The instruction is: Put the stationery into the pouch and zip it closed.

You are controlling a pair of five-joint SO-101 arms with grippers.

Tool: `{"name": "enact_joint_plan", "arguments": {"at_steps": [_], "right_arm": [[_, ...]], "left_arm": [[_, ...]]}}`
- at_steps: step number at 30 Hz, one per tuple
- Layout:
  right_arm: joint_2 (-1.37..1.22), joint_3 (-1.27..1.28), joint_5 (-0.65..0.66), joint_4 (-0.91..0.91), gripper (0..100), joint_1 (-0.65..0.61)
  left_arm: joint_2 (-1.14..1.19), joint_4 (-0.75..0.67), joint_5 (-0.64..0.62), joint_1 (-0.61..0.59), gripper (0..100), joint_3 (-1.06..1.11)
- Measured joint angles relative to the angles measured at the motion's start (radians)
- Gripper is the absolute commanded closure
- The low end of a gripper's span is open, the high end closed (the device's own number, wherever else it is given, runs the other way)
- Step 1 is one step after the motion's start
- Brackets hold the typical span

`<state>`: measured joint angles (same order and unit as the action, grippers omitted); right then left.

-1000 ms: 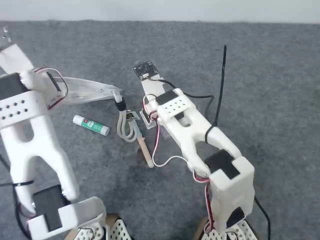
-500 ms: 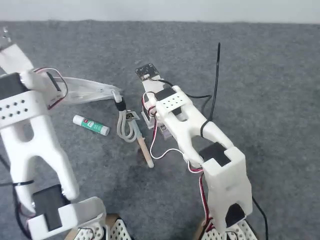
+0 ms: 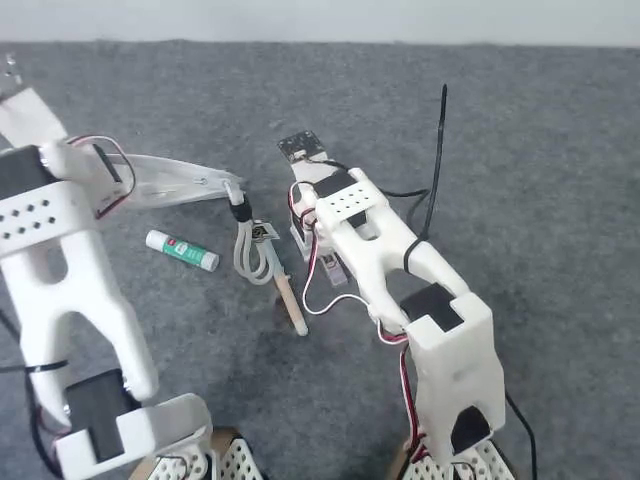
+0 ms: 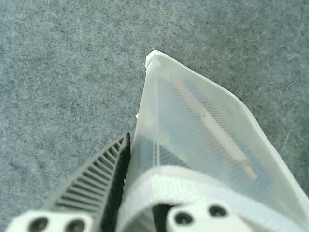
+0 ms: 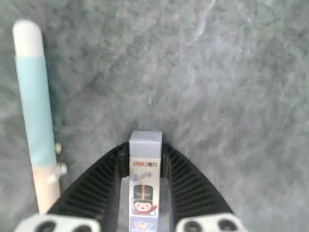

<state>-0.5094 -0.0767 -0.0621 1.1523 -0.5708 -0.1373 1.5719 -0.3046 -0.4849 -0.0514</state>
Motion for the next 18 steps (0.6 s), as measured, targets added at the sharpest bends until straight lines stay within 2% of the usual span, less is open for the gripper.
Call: {"name": "enact_joint_plan", "arguments": {"at_steps": [8,18], "right_arm": [[0.181,0.002,0.002,0.213,99.3,-0.026],[0.390,0.002,0.002,0.442,99.3,-0.157]], "left_arm": [[0.000,-0.002,0.000,0.000,99,0.000],[0.000,-0.003,0.000,0.000,99,0.000]]}}
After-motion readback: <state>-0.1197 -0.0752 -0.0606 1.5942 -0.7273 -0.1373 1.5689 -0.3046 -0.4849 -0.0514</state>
